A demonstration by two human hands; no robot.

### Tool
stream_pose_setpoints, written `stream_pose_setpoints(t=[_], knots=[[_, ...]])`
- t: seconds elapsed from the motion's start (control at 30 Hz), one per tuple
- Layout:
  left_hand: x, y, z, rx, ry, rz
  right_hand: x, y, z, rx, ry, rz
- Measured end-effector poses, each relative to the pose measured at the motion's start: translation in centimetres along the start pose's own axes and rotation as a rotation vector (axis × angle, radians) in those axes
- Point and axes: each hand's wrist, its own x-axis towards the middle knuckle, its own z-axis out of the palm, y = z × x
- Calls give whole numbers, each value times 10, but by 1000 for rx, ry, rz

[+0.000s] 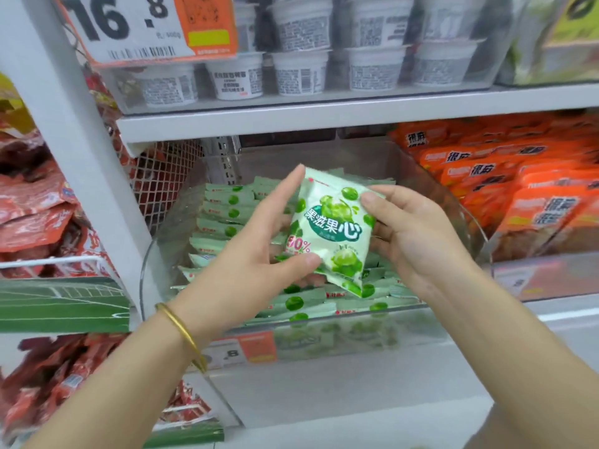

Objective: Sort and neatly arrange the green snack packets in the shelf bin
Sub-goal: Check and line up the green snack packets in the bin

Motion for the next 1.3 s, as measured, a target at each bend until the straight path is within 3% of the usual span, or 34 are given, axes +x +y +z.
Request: stream_pose_setpoints(t=[0.2, 0.43, 0.93, 1.07, 1.2, 1.3], knots=[[11, 5, 9, -97, 58, 2, -1, -3, -1, 23, -47, -13], [19, -18, 11, -132, 13, 52, 2, -2, -4, -83, -76, -129], [10, -10, 5, -78, 81, 93, 5, 8, 10, -16, -30, -38], [9, -13, 8, 67, 206, 114, 3, 7, 8, 16, 10, -41], [9, -17, 6, 762, 429, 289, 1, 6, 8, 65, 31, -52], [9, -17, 11, 913, 406, 334, 0, 5, 10, 127, 29, -38]])
